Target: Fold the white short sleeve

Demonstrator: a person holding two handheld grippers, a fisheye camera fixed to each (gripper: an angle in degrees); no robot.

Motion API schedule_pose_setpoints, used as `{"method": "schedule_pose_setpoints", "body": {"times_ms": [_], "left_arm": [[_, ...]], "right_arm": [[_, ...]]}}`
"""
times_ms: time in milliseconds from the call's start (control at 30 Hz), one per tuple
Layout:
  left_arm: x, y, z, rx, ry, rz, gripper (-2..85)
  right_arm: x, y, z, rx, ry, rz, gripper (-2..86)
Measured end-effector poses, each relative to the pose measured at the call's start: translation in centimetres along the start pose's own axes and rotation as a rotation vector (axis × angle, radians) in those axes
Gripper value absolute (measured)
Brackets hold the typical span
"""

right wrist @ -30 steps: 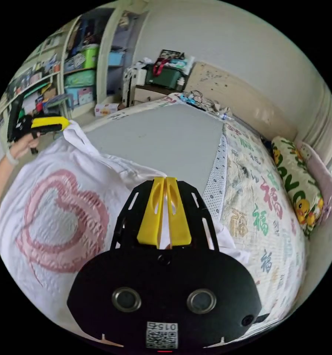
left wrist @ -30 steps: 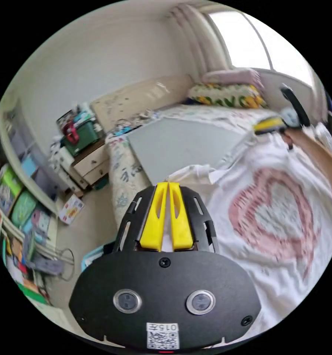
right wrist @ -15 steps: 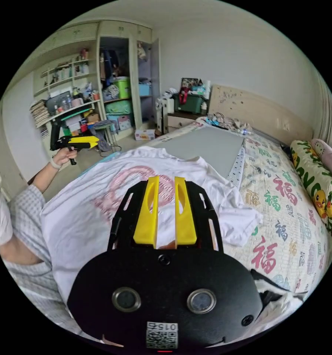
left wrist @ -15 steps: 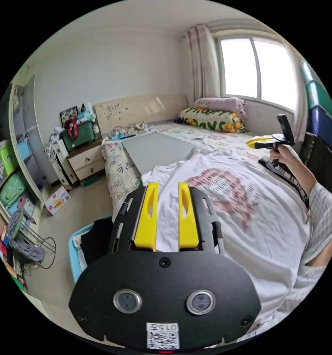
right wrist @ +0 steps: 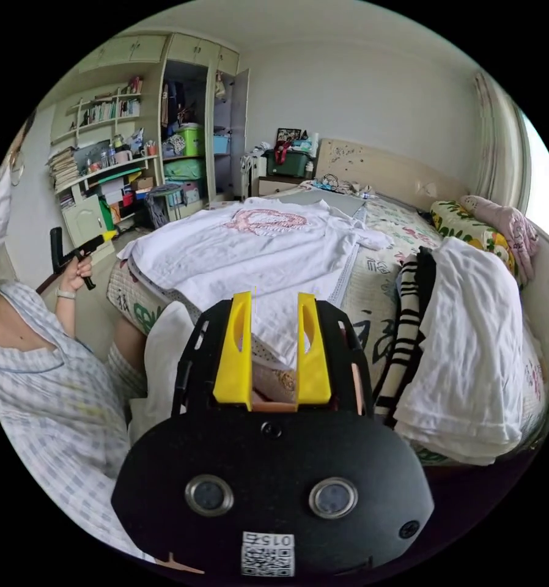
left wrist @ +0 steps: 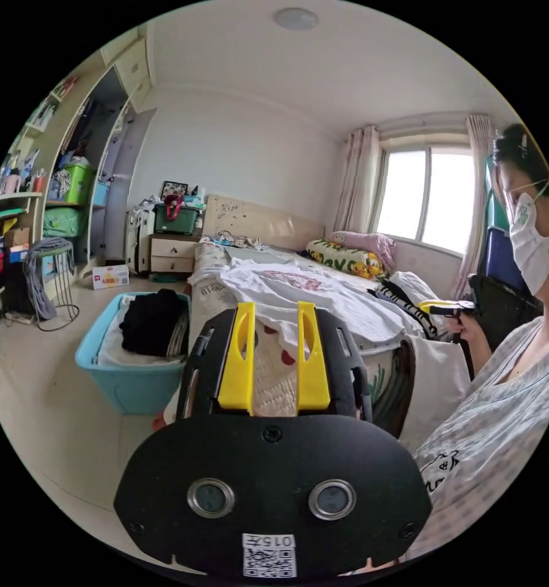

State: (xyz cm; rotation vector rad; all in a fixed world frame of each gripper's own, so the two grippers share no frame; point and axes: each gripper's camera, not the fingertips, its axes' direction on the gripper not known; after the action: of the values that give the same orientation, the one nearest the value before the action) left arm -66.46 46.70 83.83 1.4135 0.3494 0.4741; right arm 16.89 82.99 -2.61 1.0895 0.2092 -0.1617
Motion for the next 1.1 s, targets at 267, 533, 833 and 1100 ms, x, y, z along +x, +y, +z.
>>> {"method": "schedule_pose_setpoints", "body": {"times_ms": [267,533,833,1100], "left_arm": [[0.5,1.9,1.1,-0.187,-0.060,0.021,13.1],[-1.3,1.7,-0.8,-0.154,-0.032,0.014,3.1],[-3.9,0.2,-8.6,-0.088,-0.091,-0.046,0.5],[-3.4,0.9,-6.2,-0.204,-0.138,-0.061,0.5]], "right_arm": [[-0.7,2.3,7.4,-0.218,0.122,-0.090,12.1],[2.4,3.2,7.4,-0.193,0.058,-0.037,0.5],[6.0,5.8,2.3,-0.195,0.086,0.030,-1.0],[7.0,4.0,1.7,-0.239,0.071,0.024,-0.8]]}}
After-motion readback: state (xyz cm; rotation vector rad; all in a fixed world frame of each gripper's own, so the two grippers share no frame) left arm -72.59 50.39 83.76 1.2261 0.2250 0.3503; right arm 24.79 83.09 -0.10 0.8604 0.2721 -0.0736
